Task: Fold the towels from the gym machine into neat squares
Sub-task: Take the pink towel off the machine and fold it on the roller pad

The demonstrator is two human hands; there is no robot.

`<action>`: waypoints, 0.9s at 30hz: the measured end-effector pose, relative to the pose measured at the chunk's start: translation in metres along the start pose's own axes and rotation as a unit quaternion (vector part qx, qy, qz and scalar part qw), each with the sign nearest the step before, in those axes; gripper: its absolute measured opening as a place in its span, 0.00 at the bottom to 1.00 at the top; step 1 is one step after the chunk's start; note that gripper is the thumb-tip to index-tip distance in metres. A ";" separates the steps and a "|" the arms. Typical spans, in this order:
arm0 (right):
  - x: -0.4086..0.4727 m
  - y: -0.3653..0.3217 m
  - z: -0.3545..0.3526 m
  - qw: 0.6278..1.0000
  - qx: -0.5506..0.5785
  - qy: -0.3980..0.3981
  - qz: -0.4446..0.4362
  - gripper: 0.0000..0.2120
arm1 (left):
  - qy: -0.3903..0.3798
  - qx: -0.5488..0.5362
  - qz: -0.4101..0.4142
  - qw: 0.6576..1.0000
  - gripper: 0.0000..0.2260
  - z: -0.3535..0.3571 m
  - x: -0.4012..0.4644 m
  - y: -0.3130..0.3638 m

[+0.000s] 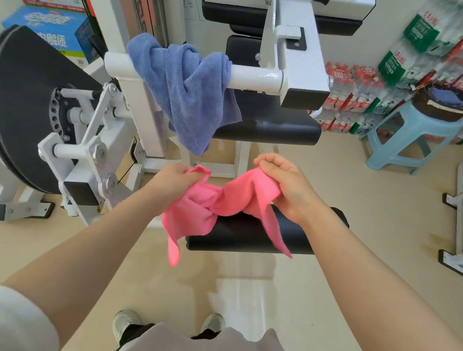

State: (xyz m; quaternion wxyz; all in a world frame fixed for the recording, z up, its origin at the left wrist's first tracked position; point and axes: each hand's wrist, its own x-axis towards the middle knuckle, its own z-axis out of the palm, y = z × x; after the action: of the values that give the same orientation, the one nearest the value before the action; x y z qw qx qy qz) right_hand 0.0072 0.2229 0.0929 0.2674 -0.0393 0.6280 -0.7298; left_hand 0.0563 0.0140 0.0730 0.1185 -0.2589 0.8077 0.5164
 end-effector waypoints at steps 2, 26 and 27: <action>-0.002 -0.005 0.002 0.996 0.049 -0.073 0.011 0.08 | 0.005 -0.048 0.041 0.998 0.14 0.002 -0.007 0.010; -0.002 -0.002 0.025 0.939 -0.291 -0.078 -0.169 0.04 | -0.172 -0.315 0.075 0.930 0.16 0.042 -0.016 0.019; -0.001 -0.002 0.026 0.945 -0.276 -0.071 -0.163 0.04 | -0.180 -0.326 0.074 0.925 0.15 0.043 -0.017 0.020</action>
State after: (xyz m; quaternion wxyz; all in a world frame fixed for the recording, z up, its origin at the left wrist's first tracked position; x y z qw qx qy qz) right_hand 0.0172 0.2003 0.1004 0.1675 -0.2649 0.7693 -0.5567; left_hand 0.0565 0.0638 0.0772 0.1323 -0.1260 0.5766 0.7963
